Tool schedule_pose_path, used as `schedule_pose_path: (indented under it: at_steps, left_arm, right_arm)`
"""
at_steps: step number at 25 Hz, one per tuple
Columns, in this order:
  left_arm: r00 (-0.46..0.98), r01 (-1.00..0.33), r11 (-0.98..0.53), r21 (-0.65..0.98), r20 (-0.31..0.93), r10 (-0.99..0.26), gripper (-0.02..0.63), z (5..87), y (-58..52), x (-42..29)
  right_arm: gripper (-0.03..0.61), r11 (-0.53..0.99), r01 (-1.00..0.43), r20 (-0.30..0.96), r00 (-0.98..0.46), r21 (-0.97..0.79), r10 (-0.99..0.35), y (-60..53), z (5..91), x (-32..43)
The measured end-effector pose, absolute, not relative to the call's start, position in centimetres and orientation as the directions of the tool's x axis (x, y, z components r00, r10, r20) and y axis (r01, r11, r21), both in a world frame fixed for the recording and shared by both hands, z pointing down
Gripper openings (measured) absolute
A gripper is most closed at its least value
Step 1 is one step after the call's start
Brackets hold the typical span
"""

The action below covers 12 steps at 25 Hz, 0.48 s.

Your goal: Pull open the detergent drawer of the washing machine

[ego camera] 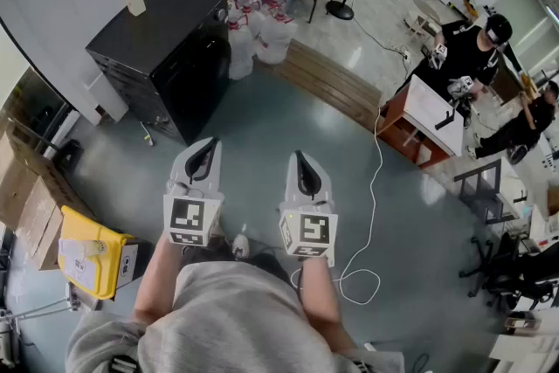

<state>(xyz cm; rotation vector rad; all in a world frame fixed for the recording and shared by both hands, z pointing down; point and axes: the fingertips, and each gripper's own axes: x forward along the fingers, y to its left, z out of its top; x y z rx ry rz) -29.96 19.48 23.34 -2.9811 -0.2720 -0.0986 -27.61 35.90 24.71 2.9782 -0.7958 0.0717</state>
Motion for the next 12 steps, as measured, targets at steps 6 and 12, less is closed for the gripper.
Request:
schedule_pose_path:
  at_steps: [6, 12]
  left_arm:
    - [0.983, 0.18, -0.974, -0.138, 0.072, 0.171, 0.011, 23.1, 19.3, -29.6]
    - [0.981, 0.185, -0.975, -0.127, 0.081, 0.176, 0.011, 23.7, 19.4, -28.4]
  right_arm:
    - [0.005, -0.868, -0.493, 0.065, 0.869, 0.054, -0.49, 35.7, 24.7, -27.1]
    - [0.005, -0.872, -0.486, 0.075, 0.873, 0.066, -0.481, 36.0, 24.9, -26.0]
